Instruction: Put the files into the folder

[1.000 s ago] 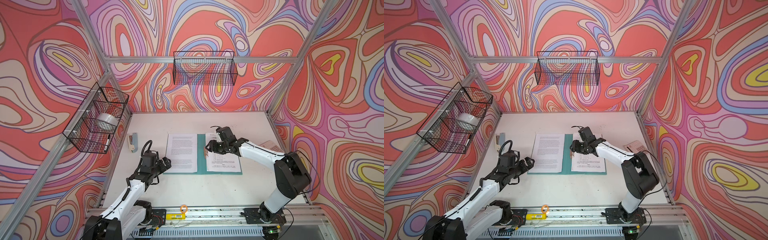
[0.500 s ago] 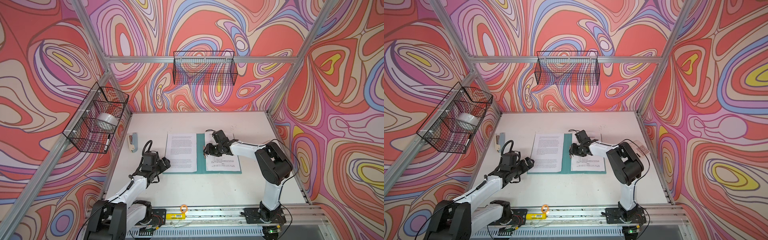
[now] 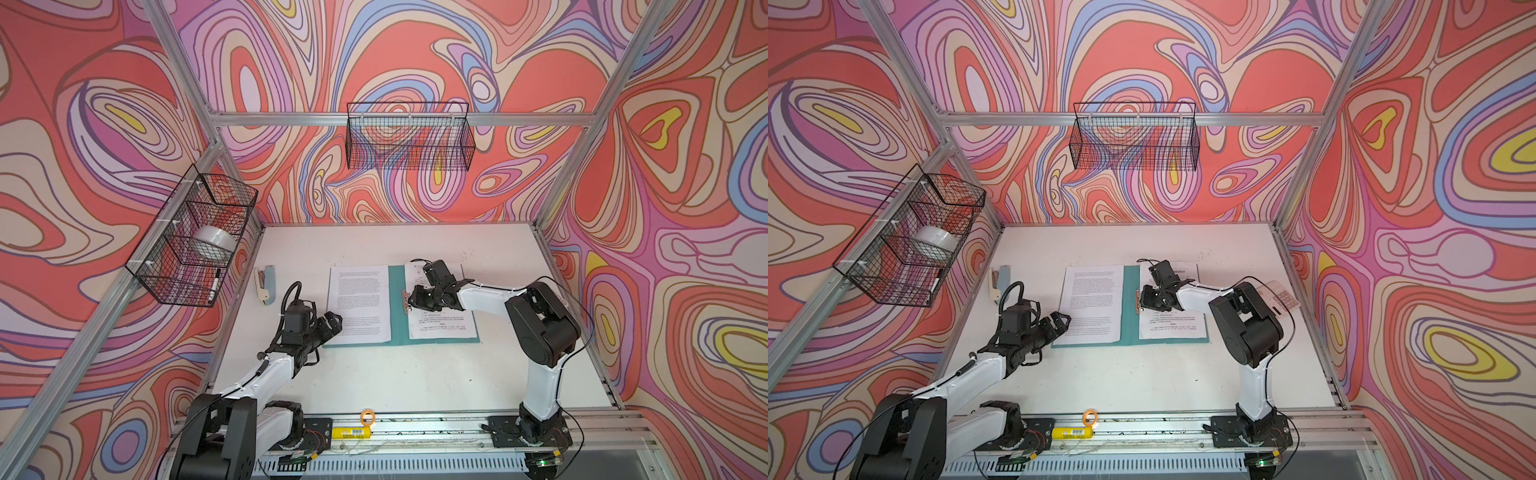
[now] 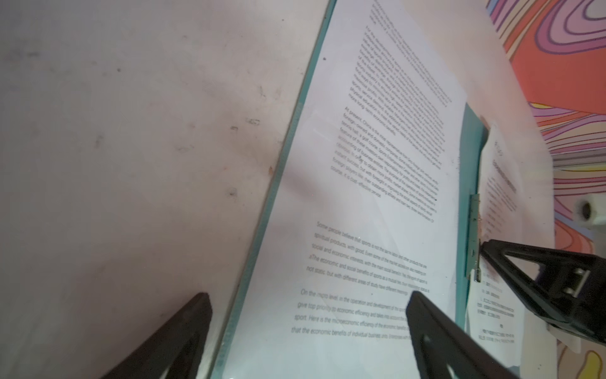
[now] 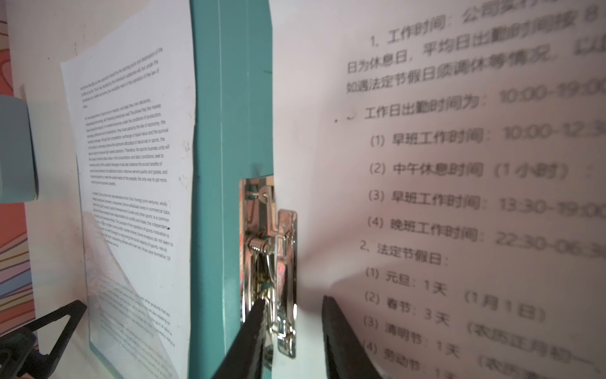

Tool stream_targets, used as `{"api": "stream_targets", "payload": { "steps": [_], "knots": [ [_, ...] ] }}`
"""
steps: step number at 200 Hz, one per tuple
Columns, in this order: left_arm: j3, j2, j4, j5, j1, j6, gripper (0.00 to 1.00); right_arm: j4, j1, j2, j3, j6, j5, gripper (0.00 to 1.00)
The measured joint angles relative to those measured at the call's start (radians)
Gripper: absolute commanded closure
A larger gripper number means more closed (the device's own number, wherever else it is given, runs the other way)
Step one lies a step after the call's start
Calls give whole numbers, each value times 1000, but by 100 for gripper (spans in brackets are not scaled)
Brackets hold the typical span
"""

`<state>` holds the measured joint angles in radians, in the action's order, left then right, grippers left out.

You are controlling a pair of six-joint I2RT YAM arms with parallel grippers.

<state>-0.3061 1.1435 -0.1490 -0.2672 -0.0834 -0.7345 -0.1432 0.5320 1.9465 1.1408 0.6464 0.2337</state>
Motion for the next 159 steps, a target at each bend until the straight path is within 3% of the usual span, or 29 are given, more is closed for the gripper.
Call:
{"api": "stream_targets", "payload": {
  "steps": [77, 159],
  "knots": [
    [107, 169, -463, -239, 116, -103, 14, 120, -11, 8, -42, 13, 20, 72],
    [165, 422, -916, -408, 125, -299, 29, 202, -40, 20, -63, 26, -3, 73]
  ]
}}
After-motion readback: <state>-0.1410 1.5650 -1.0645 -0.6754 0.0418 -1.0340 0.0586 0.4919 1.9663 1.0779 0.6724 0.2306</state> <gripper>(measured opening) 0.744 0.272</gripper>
